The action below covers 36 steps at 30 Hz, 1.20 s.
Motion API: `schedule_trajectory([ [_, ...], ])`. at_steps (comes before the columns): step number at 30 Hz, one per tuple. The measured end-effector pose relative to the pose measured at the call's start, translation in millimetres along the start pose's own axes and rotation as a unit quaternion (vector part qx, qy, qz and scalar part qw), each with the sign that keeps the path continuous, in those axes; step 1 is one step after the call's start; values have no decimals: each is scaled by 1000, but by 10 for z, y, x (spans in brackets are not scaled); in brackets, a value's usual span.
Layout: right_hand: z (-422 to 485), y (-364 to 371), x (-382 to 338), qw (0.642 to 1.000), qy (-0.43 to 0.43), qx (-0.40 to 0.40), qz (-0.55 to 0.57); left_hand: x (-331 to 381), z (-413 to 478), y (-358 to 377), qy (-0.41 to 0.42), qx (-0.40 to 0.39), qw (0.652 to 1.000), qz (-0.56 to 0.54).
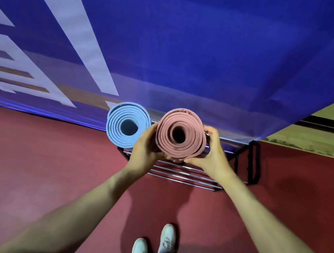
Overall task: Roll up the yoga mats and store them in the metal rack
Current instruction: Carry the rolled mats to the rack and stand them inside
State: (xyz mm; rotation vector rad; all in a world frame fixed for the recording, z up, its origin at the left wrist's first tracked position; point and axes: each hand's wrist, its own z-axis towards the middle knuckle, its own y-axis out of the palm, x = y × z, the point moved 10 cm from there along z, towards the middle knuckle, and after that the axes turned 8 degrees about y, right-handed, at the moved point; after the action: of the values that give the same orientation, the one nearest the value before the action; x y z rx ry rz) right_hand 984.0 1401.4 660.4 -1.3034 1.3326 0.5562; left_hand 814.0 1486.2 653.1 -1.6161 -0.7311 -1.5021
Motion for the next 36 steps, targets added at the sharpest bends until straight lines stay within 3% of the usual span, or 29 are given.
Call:
schedule_trajectory([
  [7, 48, 136, 168, 1000, 4, -7, -16, -145, -105, 28, 8, 30, 999, 24],
  [15, 96, 12, 243, 999, 14, 6, -34, -221, -73, 202, 17, 5, 1000, 13],
  [25, 308, -29, 18, 999, -18, -27, -20, -198, -42, 101, 21, 45, 996, -75],
  [33, 555, 171, 480, 998, 21, -54, -11, -762, -41, 286, -53, 82, 994, -45],
  [36, 675, 355, 769, 998, 39, -55, 0, -1040, -50, 269, -58, 120, 991, 20],
])
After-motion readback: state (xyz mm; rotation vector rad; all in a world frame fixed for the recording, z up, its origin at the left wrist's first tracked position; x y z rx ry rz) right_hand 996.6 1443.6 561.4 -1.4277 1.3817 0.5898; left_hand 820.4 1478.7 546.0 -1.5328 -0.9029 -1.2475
